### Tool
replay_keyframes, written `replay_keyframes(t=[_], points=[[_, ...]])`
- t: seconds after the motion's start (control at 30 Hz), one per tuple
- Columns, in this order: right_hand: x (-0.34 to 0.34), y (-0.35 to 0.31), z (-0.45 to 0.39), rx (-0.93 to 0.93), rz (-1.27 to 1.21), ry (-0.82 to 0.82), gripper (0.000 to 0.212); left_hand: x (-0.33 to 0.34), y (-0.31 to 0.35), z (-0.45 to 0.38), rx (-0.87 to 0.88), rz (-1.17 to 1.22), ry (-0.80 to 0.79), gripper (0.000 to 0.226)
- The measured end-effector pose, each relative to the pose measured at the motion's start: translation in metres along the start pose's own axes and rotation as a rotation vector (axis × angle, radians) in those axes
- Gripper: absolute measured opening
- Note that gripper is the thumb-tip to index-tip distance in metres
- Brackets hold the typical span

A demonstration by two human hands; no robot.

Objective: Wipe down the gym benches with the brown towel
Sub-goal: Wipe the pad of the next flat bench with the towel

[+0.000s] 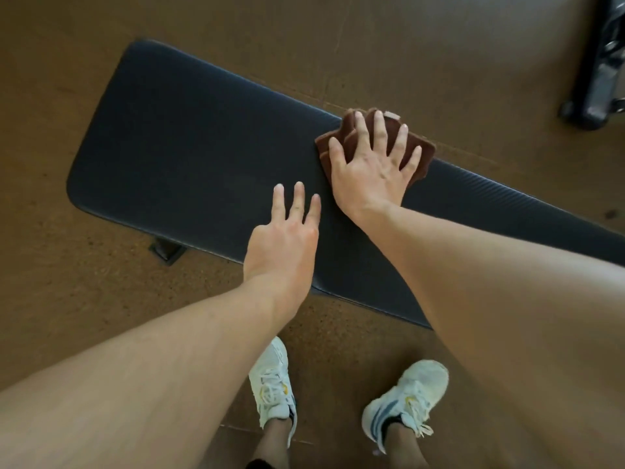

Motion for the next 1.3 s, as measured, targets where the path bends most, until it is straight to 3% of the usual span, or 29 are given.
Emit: replay_keyframes(t=[0.2, 0.3, 0.4, 0.47, 0.67, 0.9, 0.97, 1.03, 1.13, 1.3], points=[[0.012, -0.034, 0.073, -0.458, 0.028, 0.017, 0.066, 0.020, -0.036, 0.088, 0.053, 0.498, 0.167, 0.095], [0.020, -0.023, 0.138, -0.737, 0.049, -0.001, 0.061, 0.045, -0.042, 0.154, 0.012, 0.511, 0.131, 0.094], [0.023, 0.019, 0.175, -0.875, 0.102, -0.001, 0.057, 0.042, -0.033, 0.173, 0.002, 0.533, 0.122, 0.091], [0.017, 0.064, 0.187, -0.834, 0.136, -0.006, 0.059, 0.026, -0.021, 0.161, -0.004, 0.569, 0.160, 0.084], [-0.029, 0.183, 0.175, -0.367, 0.193, -0.089, 0.058, -0.011, 0.042, 0.101, 0.010, 0.653, 0.186, 0.083], [-0.040, 0.182, 0.016, 0.000, 0.057, 0.013, 0.065, -0.023, 0.121, 0.049, -0.009, 0.675, 0.137, 0.096], [-0.036, 0.180, 0.027, -0.035, 0.025, 0.046, 0.065, -0.024, 0.131, 0.043, -0.049, 0.678, 0.126, 0.091], [-0.037, 0.189, 0.079, -0.227, 0.043, 0.079, 0.062, -0.025, 0.137, 0.041, -0.064, 0.687, 0.112, 0.085], [-0.036, 0.219, 0.163, -0.503, 0.076, -0.002, 0.058, -0.027, 0.144, 0.039, -0.058, 0.680, 0.097, 0.079], [-0.038, 0.243, 0.110, -0.523, 0.115, 0.014, 0.056, -0.040, 0.166, 0.024, 0.005, 0.645, 0.100, 0.080]])
Point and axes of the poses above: each hand's wrist, its own z-axis away from the middle knuckle, its own x-axis out of the palm, y = z × x, the point moved 4 cm from there along -z, towards the middle knuckle, and after that the axes turned 14 degrees about y, right-handed, at the moved point
